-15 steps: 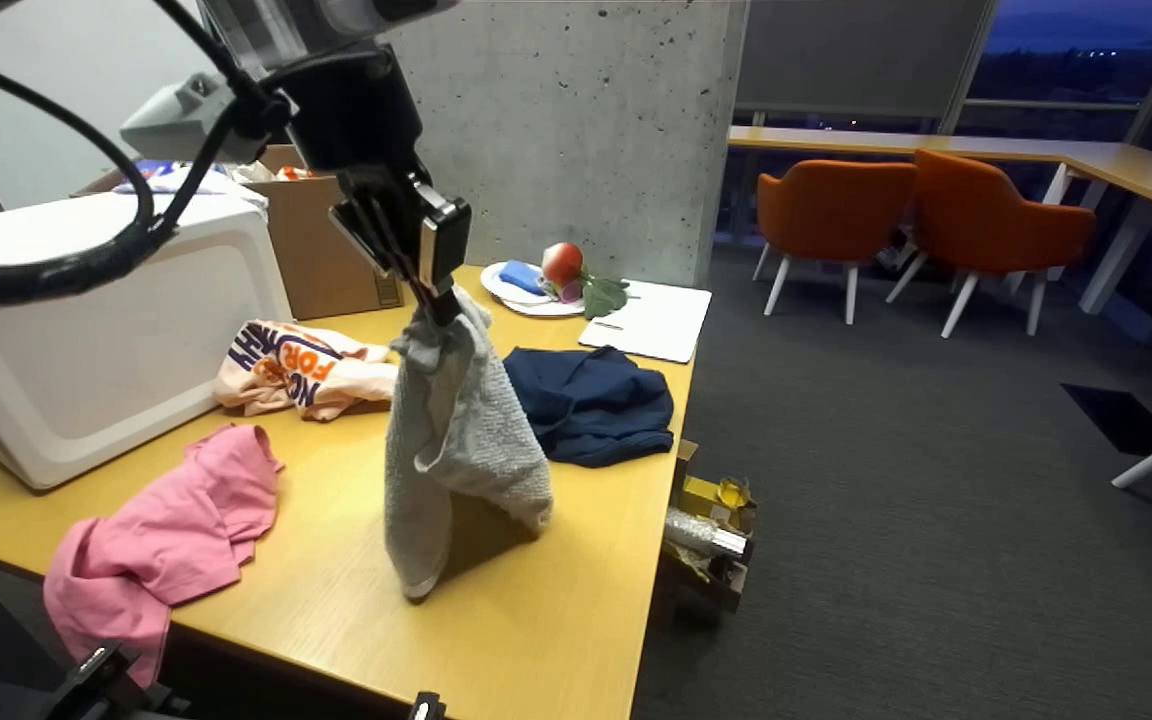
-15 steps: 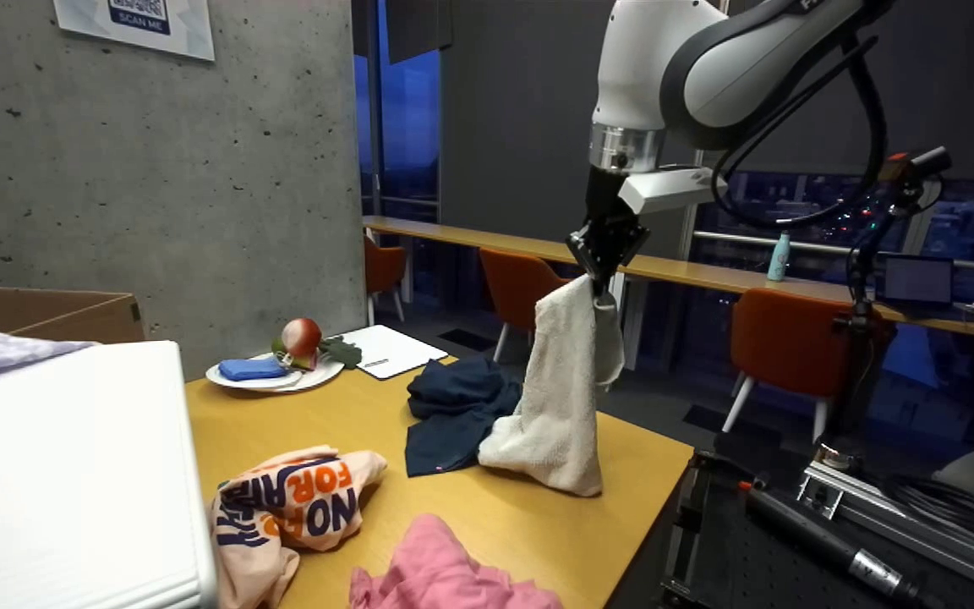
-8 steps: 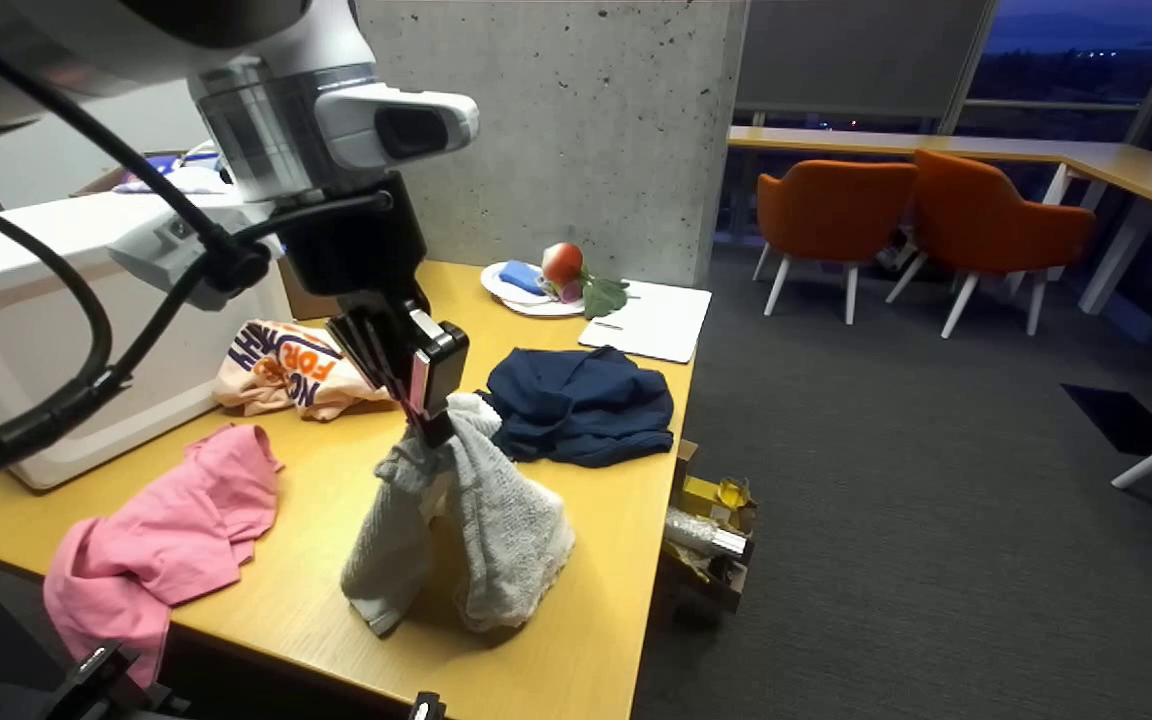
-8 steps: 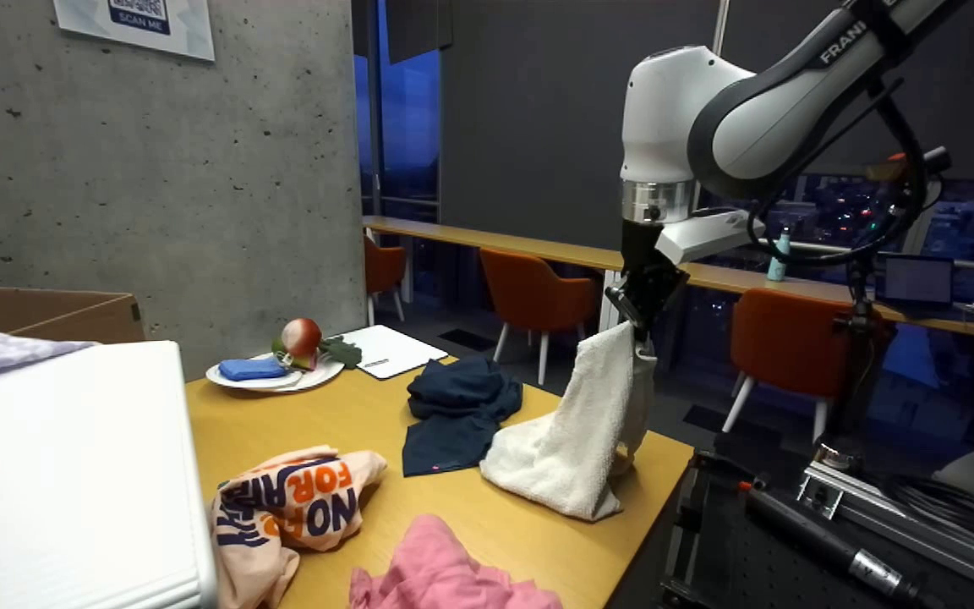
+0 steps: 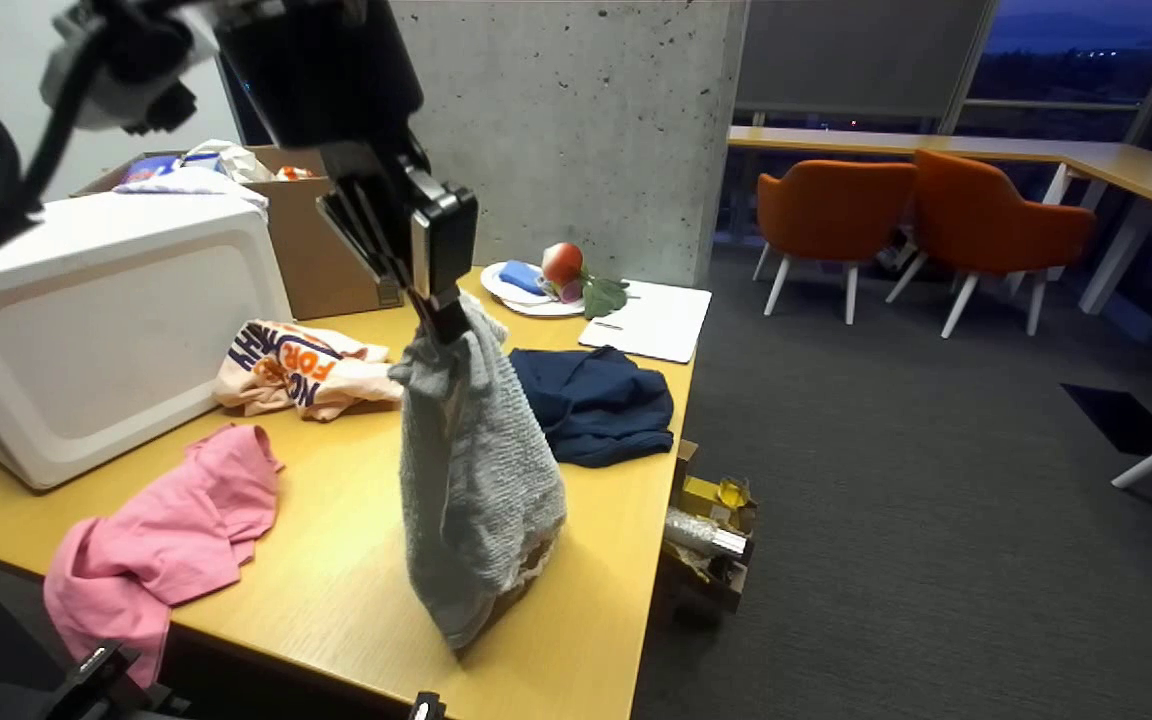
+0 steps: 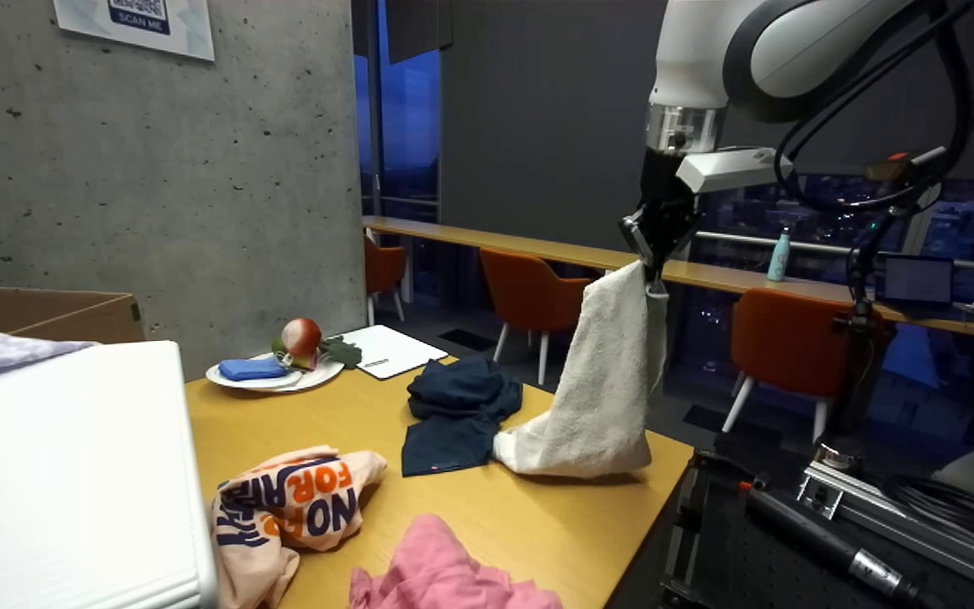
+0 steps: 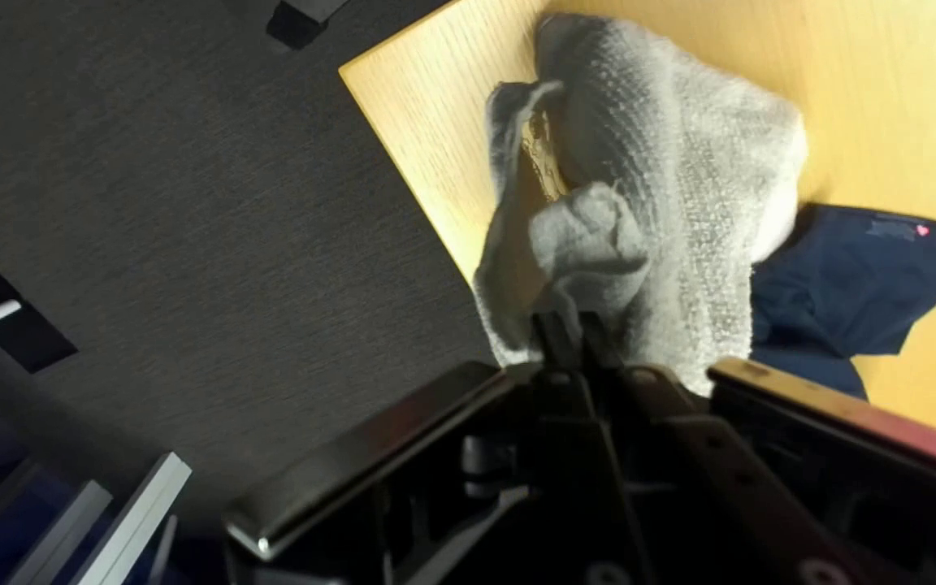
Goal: Pick up the pink shirt and move it to the bottom left side of the table, pick up the dark blue shirt and move it to the top right side on the table, pick up the peach shirt and move it to the top left side of the table, pick up the white towel and move it to the bottom right side of the table
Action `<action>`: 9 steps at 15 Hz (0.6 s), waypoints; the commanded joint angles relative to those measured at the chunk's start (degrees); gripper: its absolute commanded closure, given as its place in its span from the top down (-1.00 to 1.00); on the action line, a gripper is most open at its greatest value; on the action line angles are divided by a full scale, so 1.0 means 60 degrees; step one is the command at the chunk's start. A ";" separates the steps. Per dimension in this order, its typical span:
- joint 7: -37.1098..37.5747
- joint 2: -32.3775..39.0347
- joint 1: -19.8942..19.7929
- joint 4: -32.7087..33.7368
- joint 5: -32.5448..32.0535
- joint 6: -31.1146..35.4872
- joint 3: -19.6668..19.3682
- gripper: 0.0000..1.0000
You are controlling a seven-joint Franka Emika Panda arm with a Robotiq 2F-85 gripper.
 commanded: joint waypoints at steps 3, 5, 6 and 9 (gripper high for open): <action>-0.0091 -0.0311 -0.0570 0.0057 0.0271 -0.0099 0.0461 -0.97; -0.0087 -0.0375 -0.0573 0.0091 0.0381 -0.0081 0.0520 -0.97; -0.0179 -0.0368 -0.0530 0.0124 0.0485 -0.0129 0.0533 -0.97; -0.0111 0.0026 -0.0453 0.0034 0.0715 0.0141 0.0690 -0.97</action>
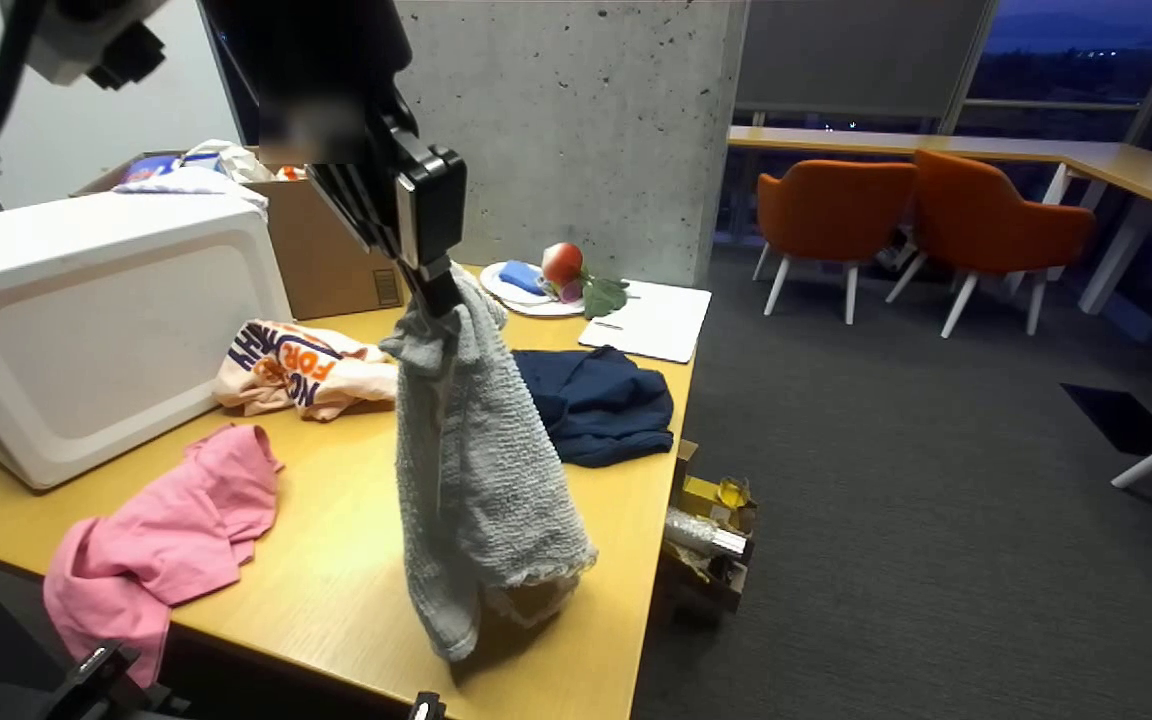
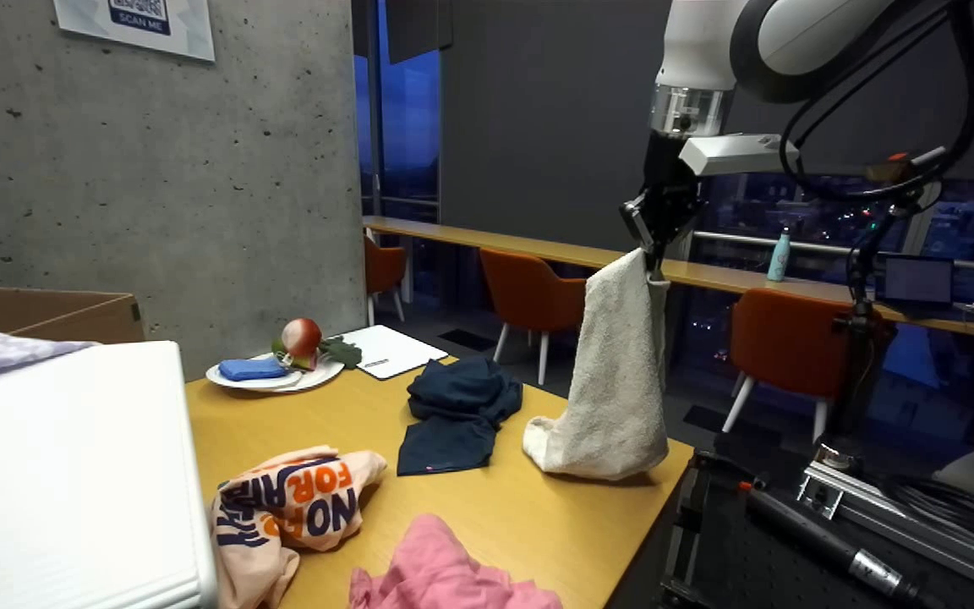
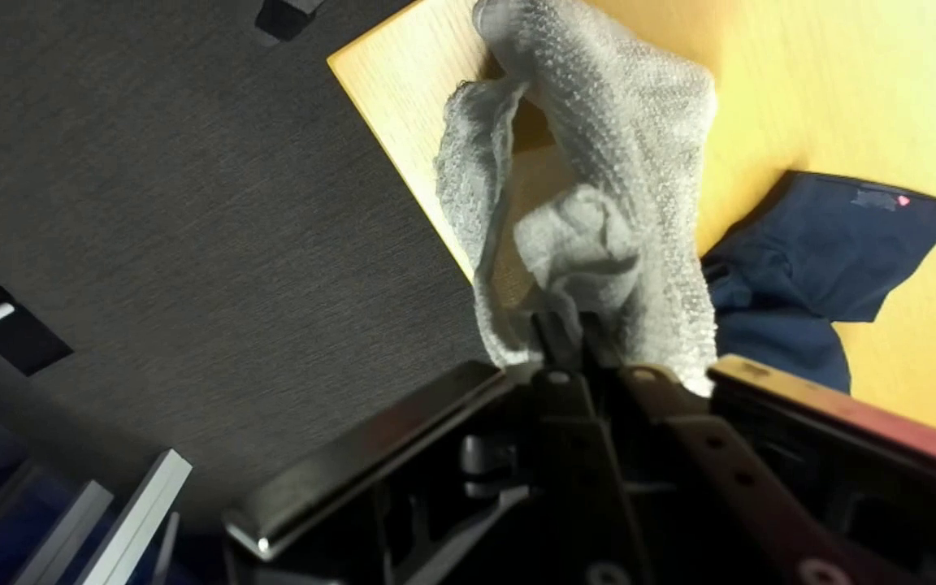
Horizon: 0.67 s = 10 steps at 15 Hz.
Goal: Pick up the pink shirt and move it to the bottom left side of the table, pick up the dark blue shirt and move it to the top right side on the table, pick up the peach shirt and move it to the top left side of the table, pick up the white towel and move it to the bottom right side of the table
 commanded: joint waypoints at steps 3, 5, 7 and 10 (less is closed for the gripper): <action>-0.0031 0.1309 -0.0061 0.0078 0.0415 0.1002 0.0418 -0.97; 0.0037 0.2209 -0.0036 0.0287 0.0325 0.1717 0.0458 -0.97; 0.0123 0.3050 -0.0018 0.0490 0.0140 0.2300 0.0361 -0.97; 0.0078 0.4202 0.0193 0.0820 0.0109 0.2893 0.0087 -0.97</action>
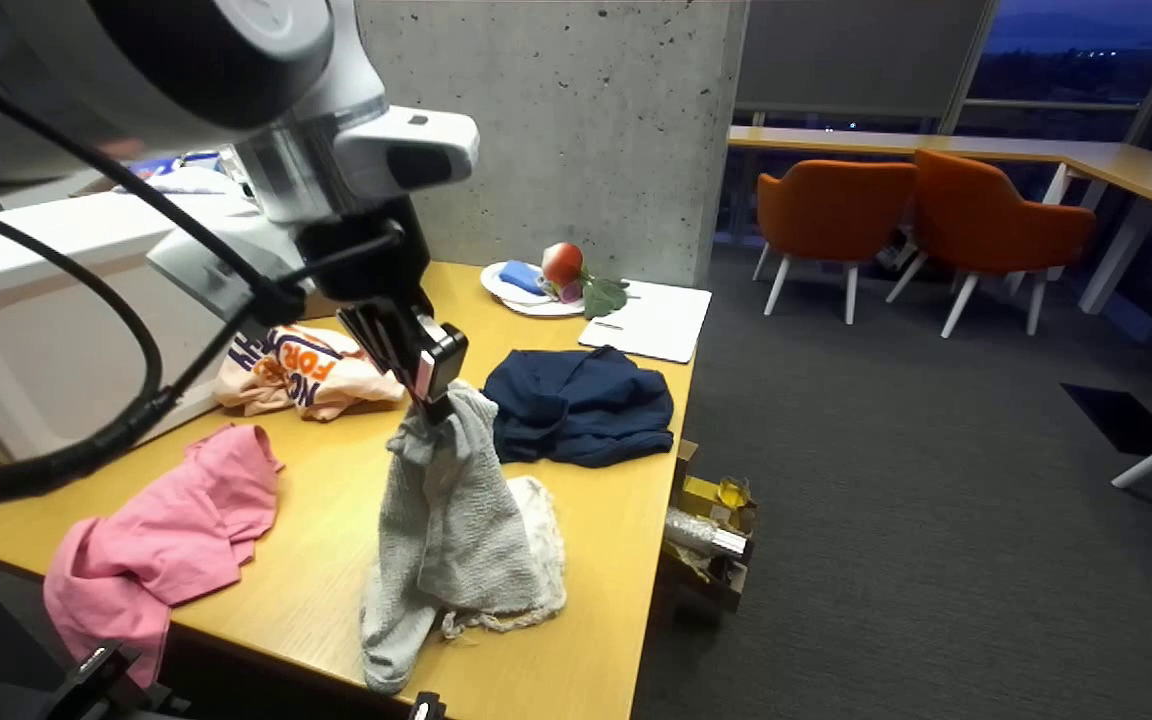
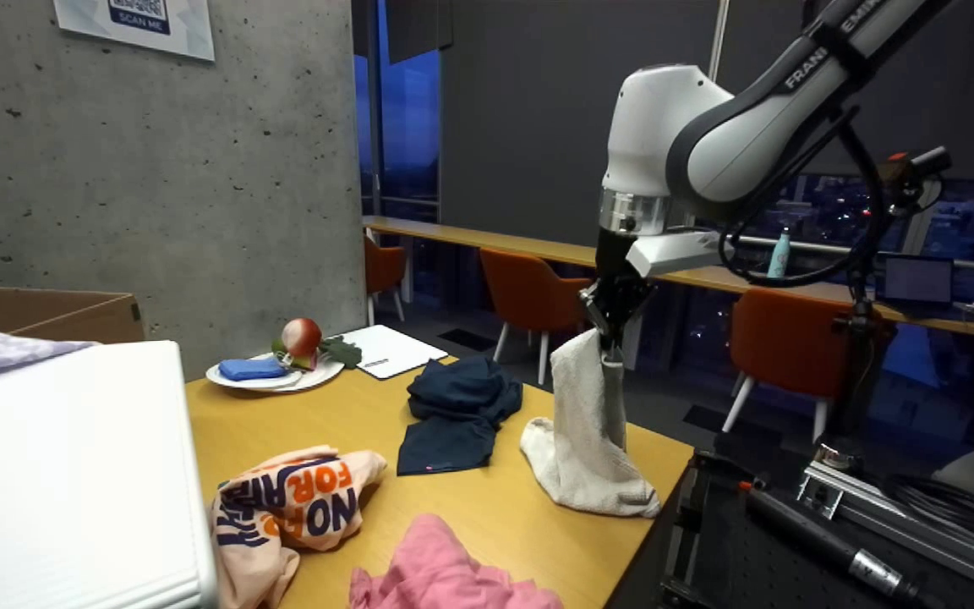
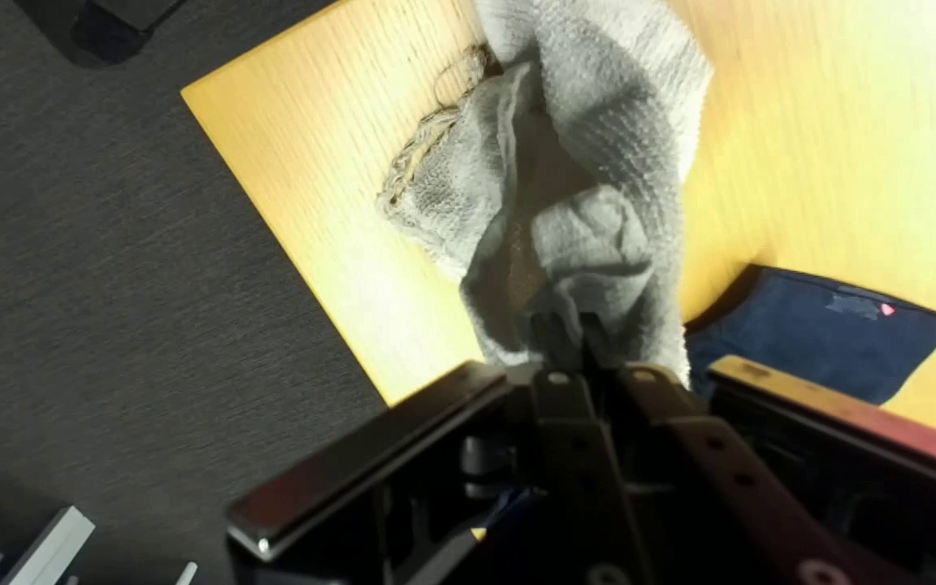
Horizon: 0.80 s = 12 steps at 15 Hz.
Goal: Pick up the pink shirt and move it to the bottom left side of the table, pick up the dark blue shirt and move it to the top right side on the table, pick up the peach shirt and move it to the top left side of the table, pick up the white towel and move it to the bottom right side of the table
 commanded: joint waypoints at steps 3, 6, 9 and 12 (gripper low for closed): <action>-0.0078 0.2046 0.0501 0.0861 0.0180 0.0748 -0.0502 -0.97; -0.0171 0.2833 0.0843 0.1096 0.0437 0.0885 -0.0722 -0.97; -0.0202 0.3502 0.1162 0.1307 0.0646 0.0890 -0.0967 -0.97; -0.0305 0.3994 0.1352 0.1531 0.0936 0.0943 -0.1164 -0.97</action>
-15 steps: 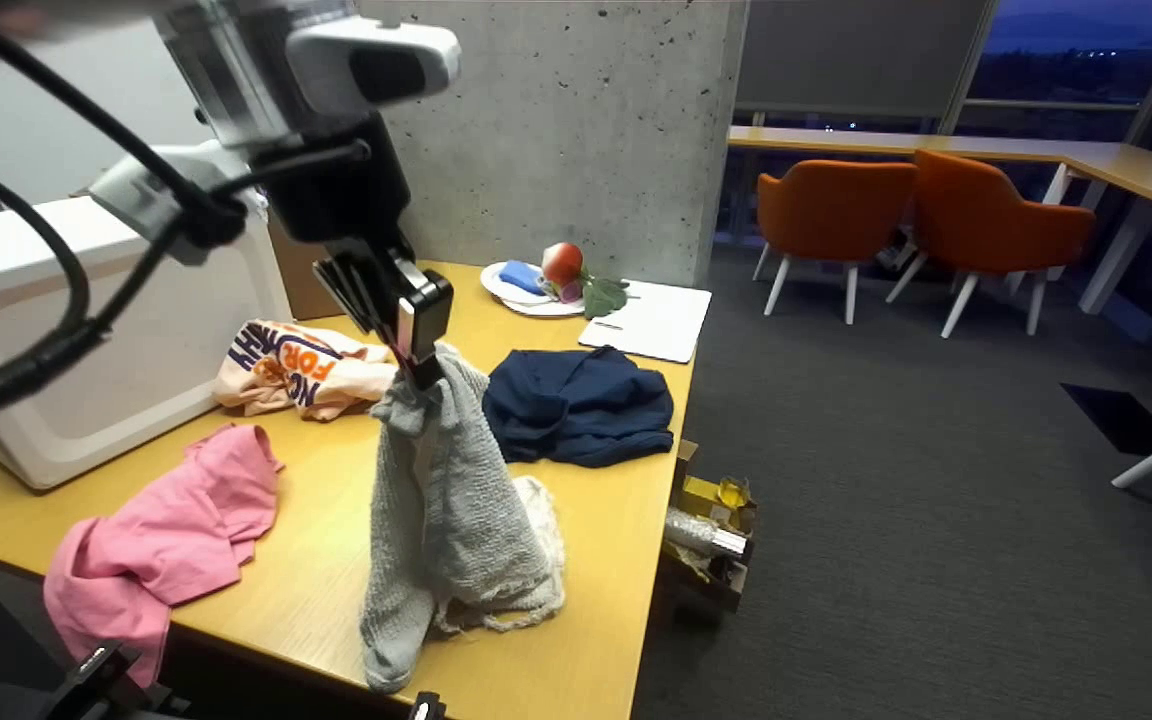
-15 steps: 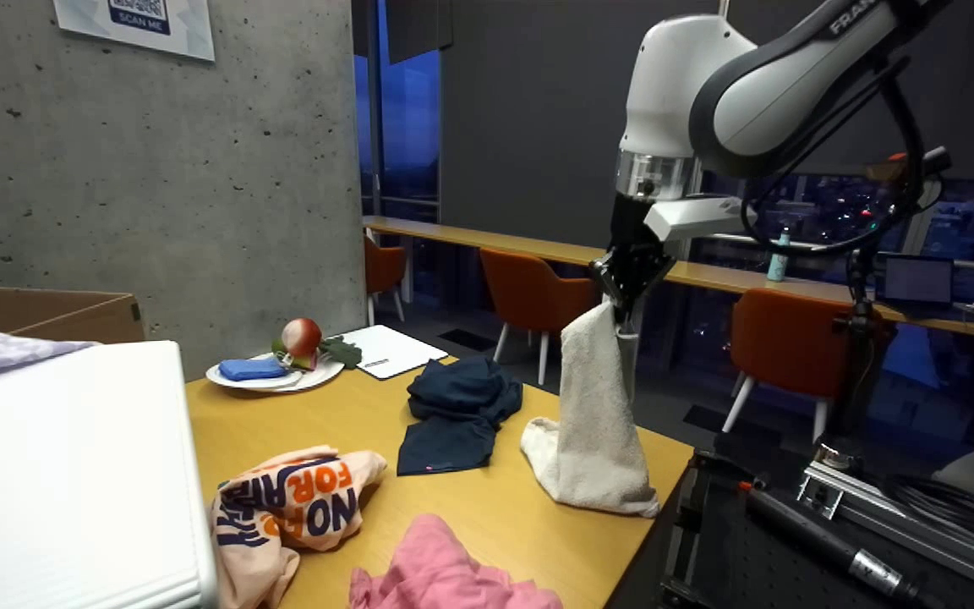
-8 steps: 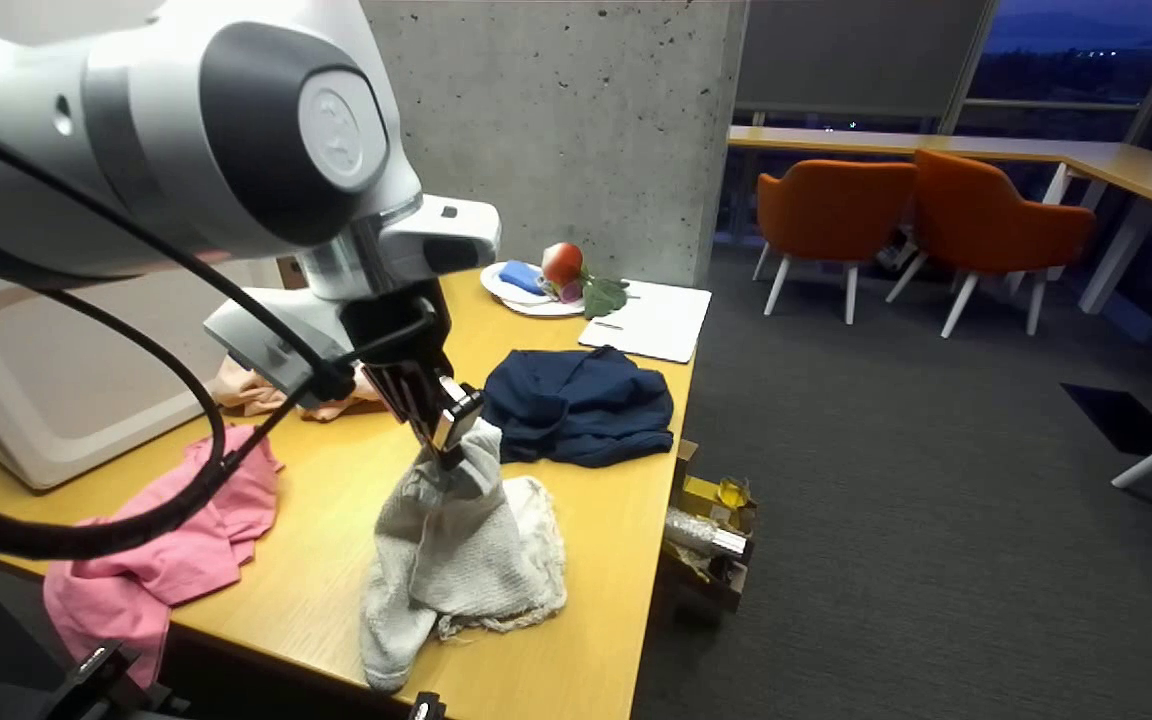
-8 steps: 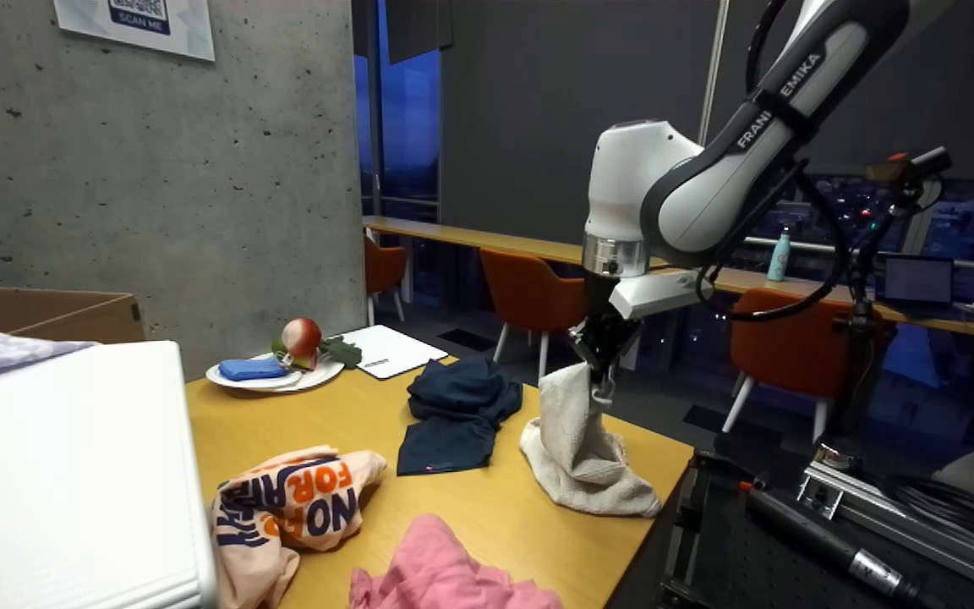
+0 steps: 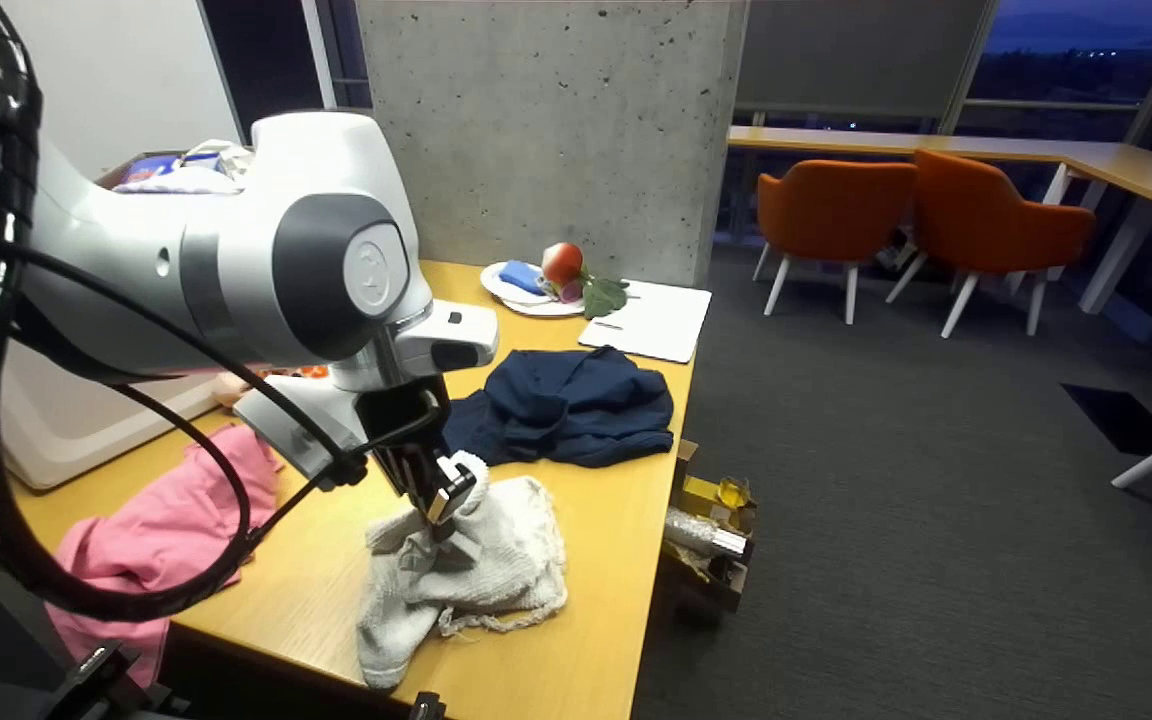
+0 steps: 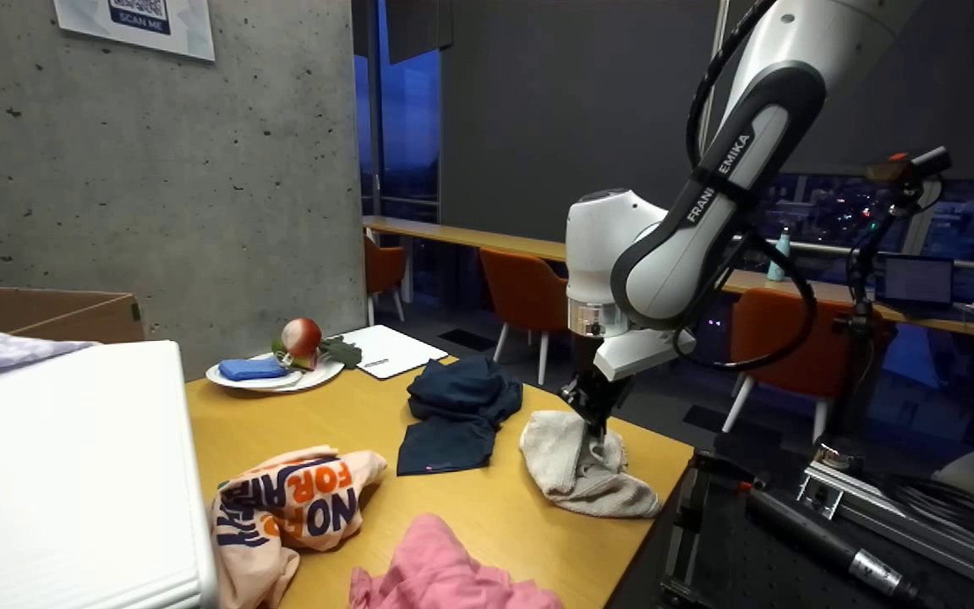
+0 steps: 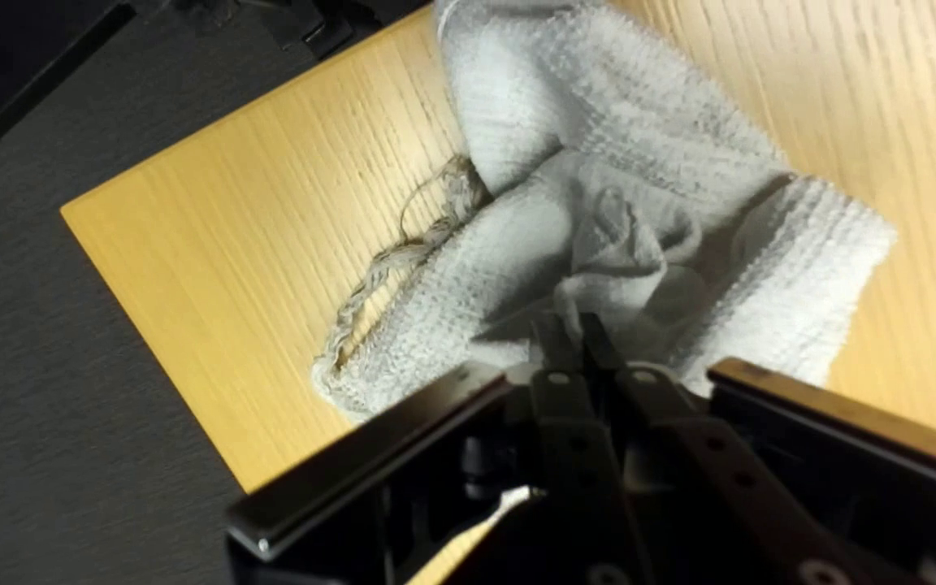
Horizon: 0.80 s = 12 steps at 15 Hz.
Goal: Pick up the pink shirt and move it to the bottom left side of the table, pick up the dark blue shirt and move it to the top right side on the table, pick up the peach shirt and move it to the top left side of the table, pick up the white towel and move it to the bottom right side of the table
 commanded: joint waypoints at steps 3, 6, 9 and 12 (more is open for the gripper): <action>-0.0399 0.0568 0.0403 0.0434 0.0681 0.0153 -0.0387 -0.32; -0.0765 0.0019 0.0366 0.0255 0.1132 -0.0183 -0.0234 -0.01; -0.0996 -0.0778 0.0446 0.0093 0.1290 -0.0586 -0.0292 0.45; -0.1184 -0.1704 0.0375 0.0021 0.1352 -0.1259 -0.0221 0.87</action>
